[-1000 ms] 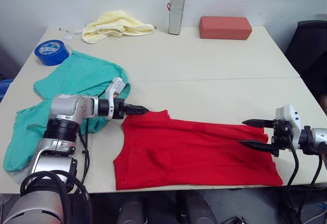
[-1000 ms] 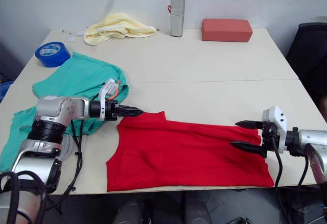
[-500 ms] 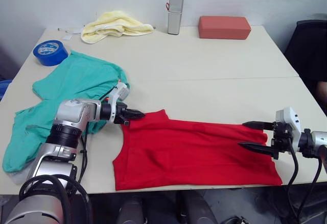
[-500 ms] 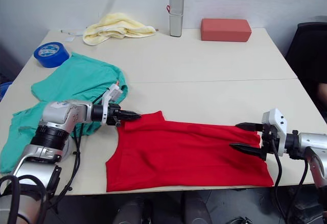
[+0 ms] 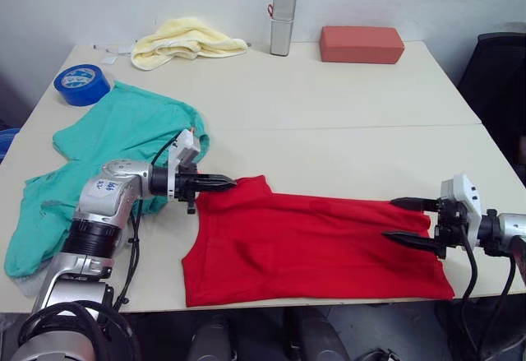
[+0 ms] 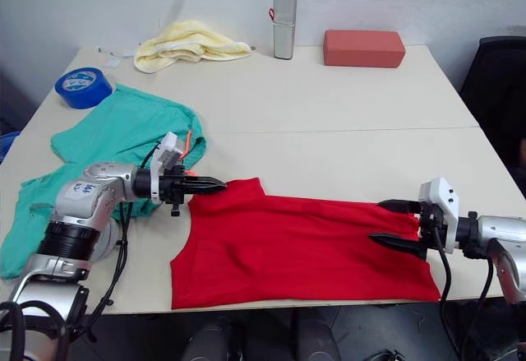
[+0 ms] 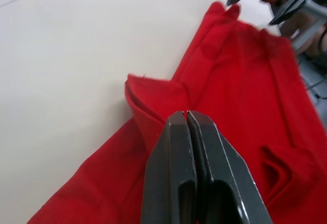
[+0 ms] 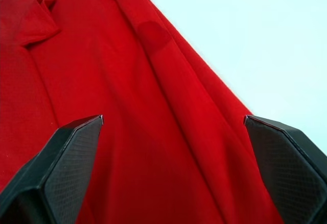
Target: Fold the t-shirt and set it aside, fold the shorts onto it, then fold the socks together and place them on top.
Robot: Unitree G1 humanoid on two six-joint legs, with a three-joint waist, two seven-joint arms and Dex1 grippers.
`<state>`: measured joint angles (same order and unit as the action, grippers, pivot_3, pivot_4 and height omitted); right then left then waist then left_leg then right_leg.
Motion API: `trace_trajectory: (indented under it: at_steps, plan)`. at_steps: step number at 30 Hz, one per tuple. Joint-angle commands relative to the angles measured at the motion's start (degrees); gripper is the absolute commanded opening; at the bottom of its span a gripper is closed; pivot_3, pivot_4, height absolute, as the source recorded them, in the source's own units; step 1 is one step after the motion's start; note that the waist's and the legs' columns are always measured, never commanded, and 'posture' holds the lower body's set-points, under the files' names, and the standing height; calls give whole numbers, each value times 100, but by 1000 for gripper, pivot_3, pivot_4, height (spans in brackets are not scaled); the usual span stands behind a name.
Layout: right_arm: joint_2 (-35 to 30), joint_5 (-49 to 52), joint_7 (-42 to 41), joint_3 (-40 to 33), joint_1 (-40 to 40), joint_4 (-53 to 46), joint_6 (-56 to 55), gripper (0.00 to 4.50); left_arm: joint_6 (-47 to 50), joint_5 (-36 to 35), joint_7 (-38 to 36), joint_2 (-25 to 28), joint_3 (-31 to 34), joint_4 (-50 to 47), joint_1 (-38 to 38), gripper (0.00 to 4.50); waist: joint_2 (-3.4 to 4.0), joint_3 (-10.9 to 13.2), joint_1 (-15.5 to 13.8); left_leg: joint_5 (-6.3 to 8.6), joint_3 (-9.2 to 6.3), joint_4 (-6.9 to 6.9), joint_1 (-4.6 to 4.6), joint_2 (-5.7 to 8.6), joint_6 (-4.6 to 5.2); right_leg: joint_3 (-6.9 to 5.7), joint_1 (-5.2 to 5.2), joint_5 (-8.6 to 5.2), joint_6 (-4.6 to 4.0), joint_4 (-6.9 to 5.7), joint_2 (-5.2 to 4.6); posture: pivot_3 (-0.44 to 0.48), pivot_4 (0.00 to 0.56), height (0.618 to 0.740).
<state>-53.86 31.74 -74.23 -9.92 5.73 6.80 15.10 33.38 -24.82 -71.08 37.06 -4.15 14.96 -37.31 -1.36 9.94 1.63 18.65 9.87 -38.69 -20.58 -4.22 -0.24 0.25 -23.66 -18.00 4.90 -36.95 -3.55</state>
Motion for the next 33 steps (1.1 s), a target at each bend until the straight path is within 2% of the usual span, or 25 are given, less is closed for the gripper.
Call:
trace_trajectory:
  at_steps: [1, 4, 13, 20, 23, 26, 32, 33]
  plan:
    - [-1, 19, 11, -262, -29, -186, -24, 4500, -728, 196, -591, 307, -127, -308, 281, 19, 1, 0, 13, 0, 0, 0, 0, 0, 0, 0, 0, 0, 0, 0, 1, 0, 150, 740]
    - [21, -1, 39, -286, -59, -203, -41, 4500, -1537, 456, -857, 390, -267, -367, 552, 19, 2, -1, 19, 3, 9, 8, 7, -5, -3, 2, -1, 0, -1, 4, -3, 0, 150, 740]
    - [185, -232, 125, -194, -28, -225, -294, 4500, -2907, 905, -1032, 335, -388, -220, 929, 19, 2, 0, -2, 9, 4, 2, 1, -11, 7, 3, 0, -1, -4, 8, -10, 0, 150, 740]
    - [239, -263, -46, -180, -90, -342, -311, 4500, -3609, 1070, -998, 232, -383, -209, 1127, 19, 2, 0, 9, 11, 5, 2, 0, -15, 8, 3, -1, 0, -3, 9, -8, 0, 150, 740]
    - [218, -52, -144, -328, -93, -381, -111, 4500, -3575, 973, -1030, 195, -345, -282, 1165, 19, 2, -1, 2, 11, 5, 2, 0, -18, 7, 2, -1, -1, -4, 8, -6, 0, 150, 740]
    - [173, 271, -295, -441, -75, -467, 231, 3882, -3574, 849, -1043, 190, -273, -445, 1228, 652, 2, -1, 0, 12, 5, 1, 0, -16, 9, 3, 0, 0, -3, 8, -7, 0, 150, 740]
    - [273, 366, -191, -341, 250, -439, 538, 1896, -3577, 541, -1478, 598, -137, -999, 1585, 2394, 2, 0, 33, 16, 6, 3, 2, -24, 8, 4, 0, -1, -5, 9, -5, 0, 150, 740]
    - [360, 359, -86, -328, 383, -369, 553, 1565, -3405, 488, -1487, 673, -137, -1135, 1654, 2432, 2, 0, 48, 16, 6, 3, 2, -26, 7, 4, -1, -1, -6, 8, -4, 0, 150, 740]
